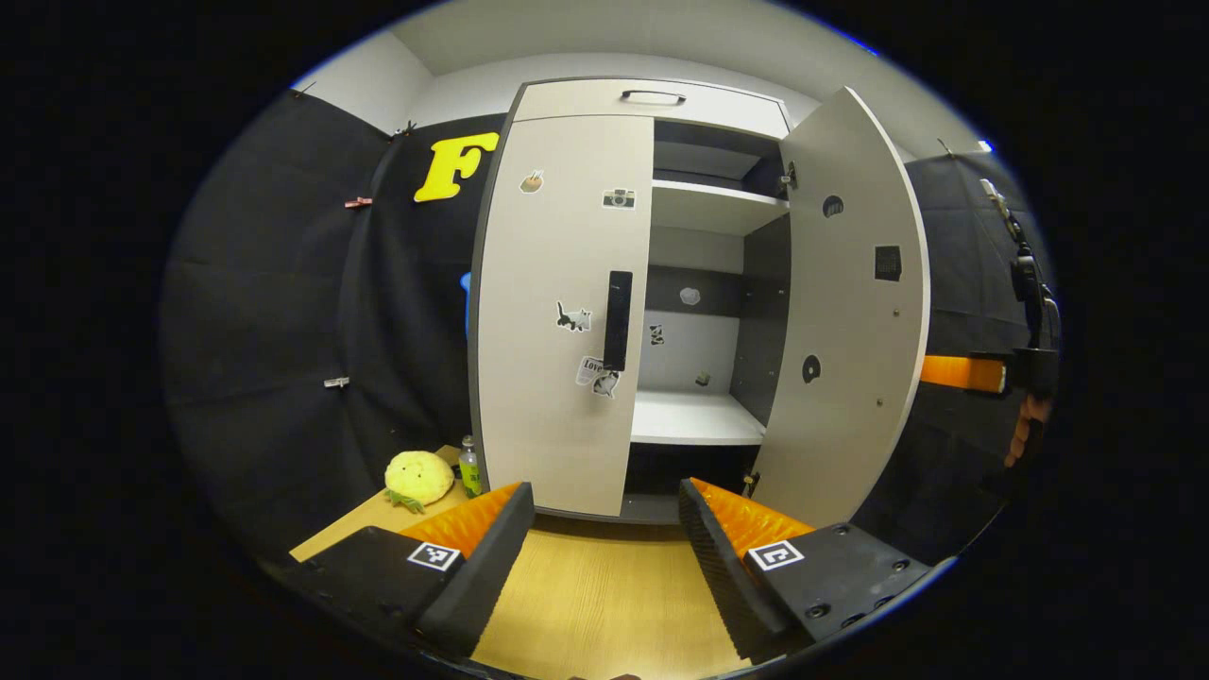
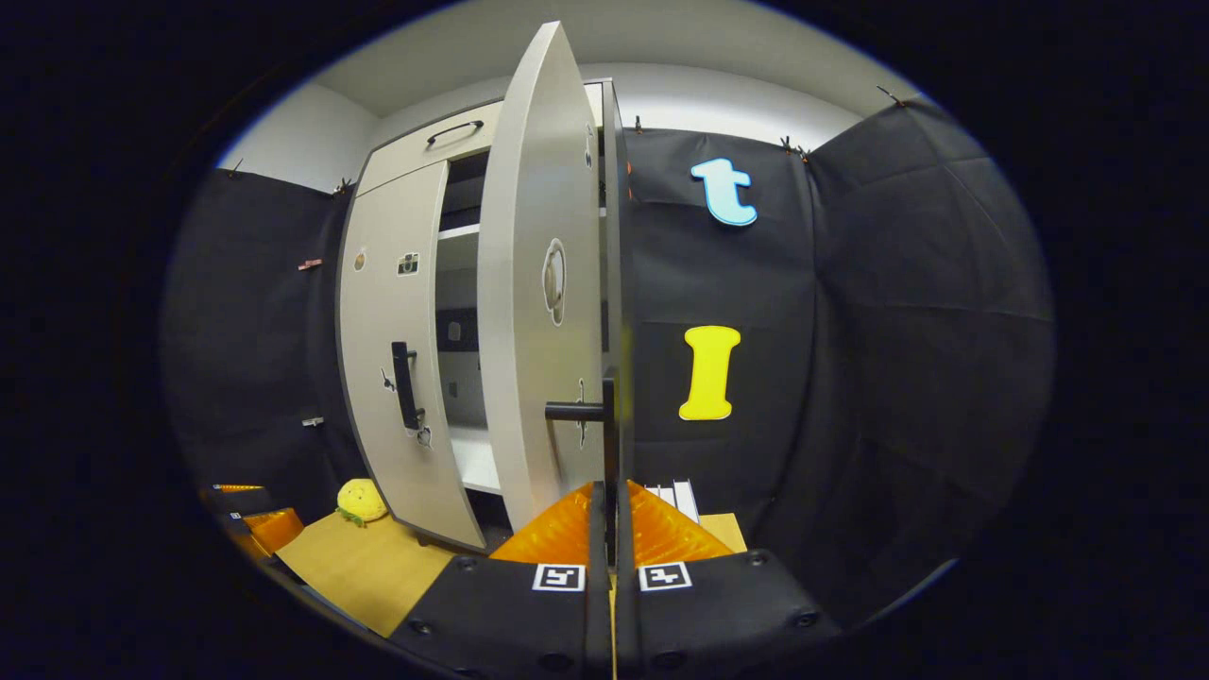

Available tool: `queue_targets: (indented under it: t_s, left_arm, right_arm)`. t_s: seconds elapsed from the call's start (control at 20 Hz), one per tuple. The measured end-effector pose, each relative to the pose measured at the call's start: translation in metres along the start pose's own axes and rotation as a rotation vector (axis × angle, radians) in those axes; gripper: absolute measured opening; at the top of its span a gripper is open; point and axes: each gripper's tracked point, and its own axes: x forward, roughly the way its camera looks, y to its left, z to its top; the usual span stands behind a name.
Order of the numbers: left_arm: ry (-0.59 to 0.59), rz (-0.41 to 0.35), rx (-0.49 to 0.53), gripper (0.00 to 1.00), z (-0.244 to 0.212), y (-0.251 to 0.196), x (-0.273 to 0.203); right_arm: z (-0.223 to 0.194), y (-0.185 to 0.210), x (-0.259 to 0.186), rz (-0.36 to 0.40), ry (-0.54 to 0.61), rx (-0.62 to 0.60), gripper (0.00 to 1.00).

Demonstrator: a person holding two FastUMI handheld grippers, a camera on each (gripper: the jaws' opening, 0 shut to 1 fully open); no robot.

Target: Open the right door of the double-door shoe cabinet with the right hand, and open the left door with the left hand.

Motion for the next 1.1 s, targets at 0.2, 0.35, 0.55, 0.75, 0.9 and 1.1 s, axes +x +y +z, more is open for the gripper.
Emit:
queue_targets:
  t_s: [0.2, 0.35, 0.55, 0.75, 0.9, 1.1]
  left_arm:
    - [0.004, -0.052, -0.001, 0.95, 0.003, 0.026, 0.02]
    - [0.012, -0.077, 0.017, 0.95, 0.001, 0.05, 0.04]
    - [0.032, -0.136, 0.019, 0.95, -0.003, 0.073, 0.063]
    - [0.01, -0.17, 0.052, 0.95, 0.003, 0.099, 0.074]
    - [-0.004, -0.174, 0.063, 0.95, 0.01, 0.113, 0.08]
    - [-0.02, -0.171, 0.05, 0.95, 0.025, 0.115, 0.091]
  right_arm:
    - [0.007, 0.012, -0.025, -0.03, -0.006, -0.019, 0.06]
    - [0.014, 0.042, -0.039, -0.053, -0.044, -0.029, 0.06]
    - [0.003, 0.101, -0.033, -0.056, -0.054, 0.004, 0.05]
    - [-0.025, 0.146, -0.007, -0.055, 0.001, 0.023, 0.05]
    - [-0.045, 0.166, 0.01, -0.052, 0.032, 0.014, 0.07]
    - [-0.062, 0.165, 0.023, -0.077, 0.026, -0.029, 0.62]
